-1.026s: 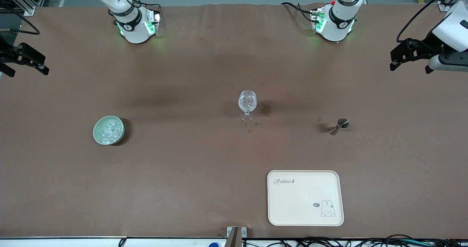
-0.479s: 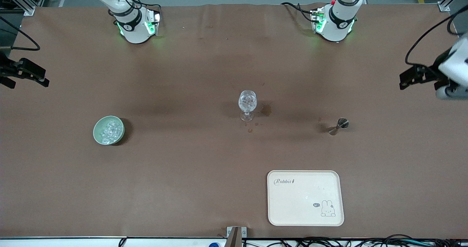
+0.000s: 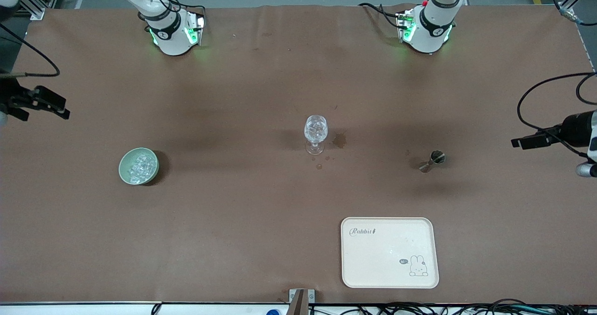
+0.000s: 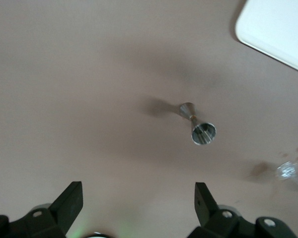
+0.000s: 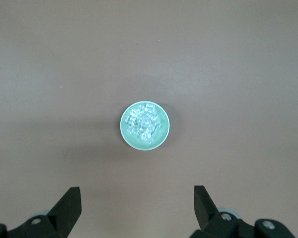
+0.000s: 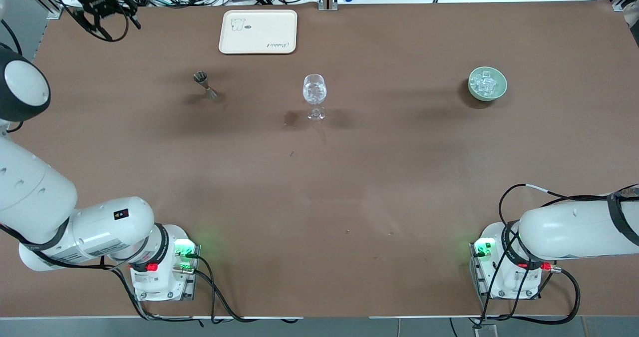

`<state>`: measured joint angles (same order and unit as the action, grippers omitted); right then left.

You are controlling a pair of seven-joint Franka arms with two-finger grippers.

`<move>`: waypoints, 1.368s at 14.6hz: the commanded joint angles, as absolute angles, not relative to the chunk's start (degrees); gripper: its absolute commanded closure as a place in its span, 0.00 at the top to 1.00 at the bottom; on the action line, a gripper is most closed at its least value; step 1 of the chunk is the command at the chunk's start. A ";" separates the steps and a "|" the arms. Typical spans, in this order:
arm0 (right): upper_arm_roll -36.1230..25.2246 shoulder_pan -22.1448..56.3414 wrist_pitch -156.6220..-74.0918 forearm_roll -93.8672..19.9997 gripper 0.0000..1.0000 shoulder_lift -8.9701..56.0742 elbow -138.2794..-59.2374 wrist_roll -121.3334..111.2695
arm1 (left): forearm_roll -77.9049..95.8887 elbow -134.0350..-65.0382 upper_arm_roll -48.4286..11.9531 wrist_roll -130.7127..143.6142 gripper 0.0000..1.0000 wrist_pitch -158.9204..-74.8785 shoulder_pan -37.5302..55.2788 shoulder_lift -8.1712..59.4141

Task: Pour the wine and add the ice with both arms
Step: 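Reach the right gripper to the ice bowl while the left gripper reaches the jigger, then grasp an ice cube with the right gripper while the left gripper grasps the jigger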

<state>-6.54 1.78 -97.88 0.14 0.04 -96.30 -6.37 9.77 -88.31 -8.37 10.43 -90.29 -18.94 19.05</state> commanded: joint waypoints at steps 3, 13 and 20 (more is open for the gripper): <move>-6.06 0.35 -112.29 0.35 1.00 3.50 -106.24 -7.21 | 18.62 -87.63 -8.70 18.35 0.93 -91.84 -23.29 28.37; -5.98 0.44 -134.98 -0.18 0.97 15.19 -117.51 -6.68 | 37.17 -87.80 -8.79 32.50 0.85 -92.29 -24.00 42.27; -5.98 0.44 -138.34 -2.19 0.87 19.24 -119.62 -6.15 | 42.71 -88.15 -9.23 36.91 0.79 -92.90 -22.94 48.42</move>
